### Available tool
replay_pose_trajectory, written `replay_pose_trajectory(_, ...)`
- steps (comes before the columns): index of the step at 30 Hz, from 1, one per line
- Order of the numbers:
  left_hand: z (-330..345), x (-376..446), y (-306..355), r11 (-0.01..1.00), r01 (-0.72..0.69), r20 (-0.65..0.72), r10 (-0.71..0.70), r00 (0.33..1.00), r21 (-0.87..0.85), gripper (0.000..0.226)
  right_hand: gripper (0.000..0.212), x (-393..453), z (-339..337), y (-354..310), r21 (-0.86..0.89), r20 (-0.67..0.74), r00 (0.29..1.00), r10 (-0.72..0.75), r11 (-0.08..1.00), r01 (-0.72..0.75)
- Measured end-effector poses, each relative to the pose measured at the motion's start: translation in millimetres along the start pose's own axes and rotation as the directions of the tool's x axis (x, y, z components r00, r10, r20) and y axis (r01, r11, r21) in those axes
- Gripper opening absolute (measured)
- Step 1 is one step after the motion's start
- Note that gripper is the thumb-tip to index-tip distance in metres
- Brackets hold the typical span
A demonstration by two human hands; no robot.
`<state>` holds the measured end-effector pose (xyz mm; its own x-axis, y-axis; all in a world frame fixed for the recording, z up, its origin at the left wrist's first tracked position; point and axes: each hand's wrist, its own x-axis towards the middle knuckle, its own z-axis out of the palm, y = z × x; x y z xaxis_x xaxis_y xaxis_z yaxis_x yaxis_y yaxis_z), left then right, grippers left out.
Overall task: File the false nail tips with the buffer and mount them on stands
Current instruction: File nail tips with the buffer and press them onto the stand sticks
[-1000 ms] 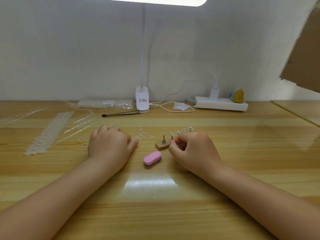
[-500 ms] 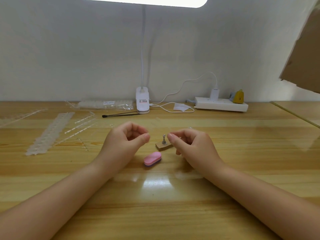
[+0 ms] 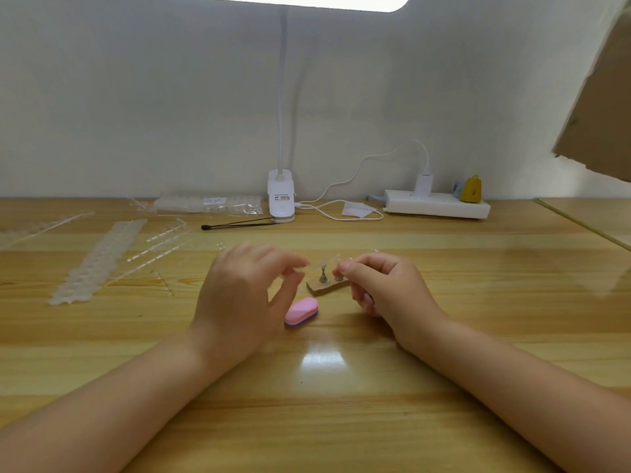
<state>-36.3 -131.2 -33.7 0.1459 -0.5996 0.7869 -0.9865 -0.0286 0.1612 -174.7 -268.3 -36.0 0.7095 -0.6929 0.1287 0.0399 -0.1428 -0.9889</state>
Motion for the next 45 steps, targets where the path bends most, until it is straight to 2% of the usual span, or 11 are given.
replay_pose_trajectory(2, 0, 0, -5, 0.97, -0.166, -0.027, 0.173, 0.985, 0.178, 0.01, 0.022, 0, 0, 0, -0.036, -0.01, 1.0, 0.011, 0.999, -0.011)
replay_pose_trajectory(4, -1, 1, -6, 0.961, -0.17, -0.041, 0.183, 0.982, 0.216, 0.01, 0.022, 0, 0, 0, -0.073, -0.016, 1.0, 0.009, 0.997, -0.01)
replay_pose_trajectory(8, -4, 3, -4, 0.99, 0.082, -0.007, -0.082, 0.997, 0.111, 0.009, 0.02, -3, 2, -1, -0.264, -0.012, 0.994, -0.111, 0.959, 0.104)
replay_pose_trajectory(11, -2, 7, -11, 0.879, 0.466, 0.085, -0.459, 0.884, -0.1, 0.011, 0.021, -5, 0, -1, -0.386, -0.024, 0.978, -0.207, 0.904, 0.182)
replay_pose_trajectory(13, 1, 7, -18, 0.804, 0.594, 0.181, -0.582, 0.792, -0.013, 0.018, 0.018, -6, -1, -2, -0.363, -0.015, 0.979, -0.203, 0.913, 0.183)
replay_pose_trajectory(16, 6, 3, -20, 0.773, 0.578, 0.254, -0.633, 0.731, 0.262, 0.039, 0.014, -7, 1, -1, -0.346, 0.002, 0.983, -0.181, 0.923, 0.171)
replay_pose_trajectory(22, -3, 6, -10, 0.943, 0.334, 0.044, -0.333, 0.942, -0.013, 0.009, 0.013, -8, 4, 0, -0.376, 0.063, 0.979, -0.192, 0.904, 0.201)
replay_pose_trajectory(27, -4, 4, 6, 0.948, 0.259, 0.093, -0.246, 0.965, -0.186, 0.029, 0.01, -11, 5, -1, -0.337, 0.139, 0.97, -0.199, 0.912, 0.235)
replay_pose_trajectory(34, 3, -2, 5, 0.971, 0.143, 0.132, -0.12, 0.984, -0.19, 0.012, 0.012, -13, 6, -3, -0.322, 0.198, 0.961, -0.195, 0.913, 0.252)
replay_pose_trajectory(39, 1, -2, 7, 0.978, 0.154, 0.124, -0.137, 0.983, -0.14, 0.028, 0.012, -11, 6, -3, -0.221, 0.165, 0.97, -0.176, 0.952, 0.21)
replay_pose_trajectory(45, 3, -3, 9, 0.953, 0.235, 0.138, -0.21, 0.968, -0.192, 0.023, 0.005, -9, 5, -2, -0.134, 0.151, 0.981, -0.119, 0.981, 0.14)
